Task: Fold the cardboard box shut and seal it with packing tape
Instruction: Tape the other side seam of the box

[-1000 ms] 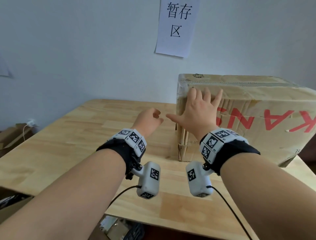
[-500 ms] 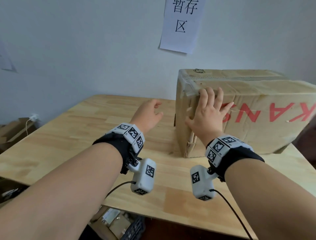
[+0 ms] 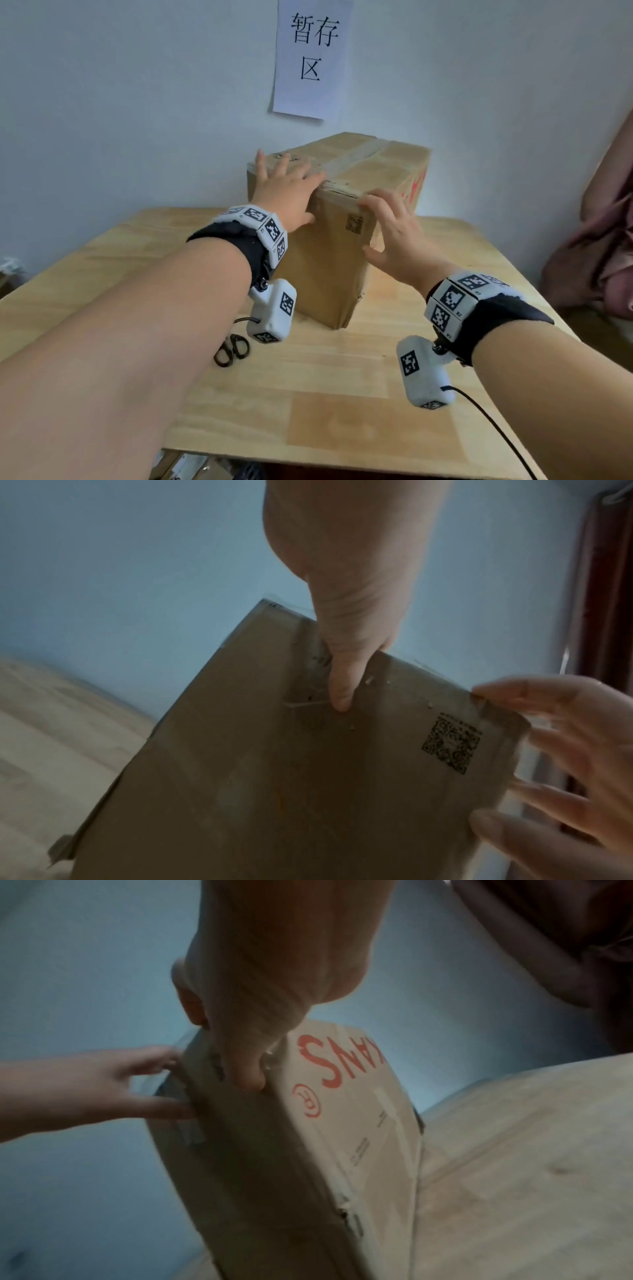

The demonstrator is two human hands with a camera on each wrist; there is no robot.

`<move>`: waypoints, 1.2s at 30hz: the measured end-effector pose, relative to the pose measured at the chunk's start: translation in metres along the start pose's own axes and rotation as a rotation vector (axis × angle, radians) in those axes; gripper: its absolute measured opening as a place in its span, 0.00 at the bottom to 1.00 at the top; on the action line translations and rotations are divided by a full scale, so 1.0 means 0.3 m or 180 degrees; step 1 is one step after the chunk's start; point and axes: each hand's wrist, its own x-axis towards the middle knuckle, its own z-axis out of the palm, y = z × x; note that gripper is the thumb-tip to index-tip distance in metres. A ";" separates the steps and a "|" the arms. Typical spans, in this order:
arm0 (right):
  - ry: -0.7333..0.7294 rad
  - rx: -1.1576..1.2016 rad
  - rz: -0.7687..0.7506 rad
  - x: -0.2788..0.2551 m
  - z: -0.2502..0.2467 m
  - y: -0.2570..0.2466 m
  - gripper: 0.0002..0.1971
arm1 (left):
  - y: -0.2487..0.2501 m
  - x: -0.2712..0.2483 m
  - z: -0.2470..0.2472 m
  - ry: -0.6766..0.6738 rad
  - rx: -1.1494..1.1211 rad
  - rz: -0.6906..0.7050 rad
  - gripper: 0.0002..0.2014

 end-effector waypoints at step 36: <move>-0.0615 -0.1227 0.0780 0.132 -0.097 -0.022 0.21 | 0.028 -0.054 0.087 0.0416 -0.3262 -0.0380 0.18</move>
